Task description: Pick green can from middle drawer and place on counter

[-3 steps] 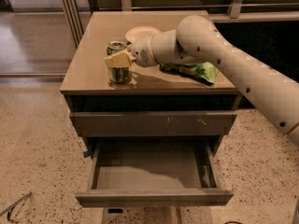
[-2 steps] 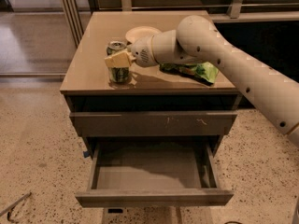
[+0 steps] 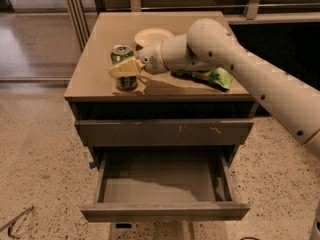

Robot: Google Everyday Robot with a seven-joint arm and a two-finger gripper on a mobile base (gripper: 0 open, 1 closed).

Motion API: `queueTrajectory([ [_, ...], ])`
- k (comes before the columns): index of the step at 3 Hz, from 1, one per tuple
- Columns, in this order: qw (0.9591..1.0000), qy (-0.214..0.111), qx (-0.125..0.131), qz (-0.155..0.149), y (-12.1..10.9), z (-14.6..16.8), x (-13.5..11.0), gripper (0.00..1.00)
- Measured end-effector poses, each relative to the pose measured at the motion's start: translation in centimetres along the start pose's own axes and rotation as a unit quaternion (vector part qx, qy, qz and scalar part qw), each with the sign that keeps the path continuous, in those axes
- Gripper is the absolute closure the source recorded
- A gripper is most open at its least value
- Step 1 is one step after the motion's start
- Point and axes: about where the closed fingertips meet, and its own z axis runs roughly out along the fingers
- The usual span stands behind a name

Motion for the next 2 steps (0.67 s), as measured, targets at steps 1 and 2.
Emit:
queueTrajectory([
  [1,1.0000,0.000,0.000,0.000,0.01,0.01,0.00,0.00],
  [2,1.0000,0.000,0.000,0.000,0.01,0.01,0.00,0.00],
])
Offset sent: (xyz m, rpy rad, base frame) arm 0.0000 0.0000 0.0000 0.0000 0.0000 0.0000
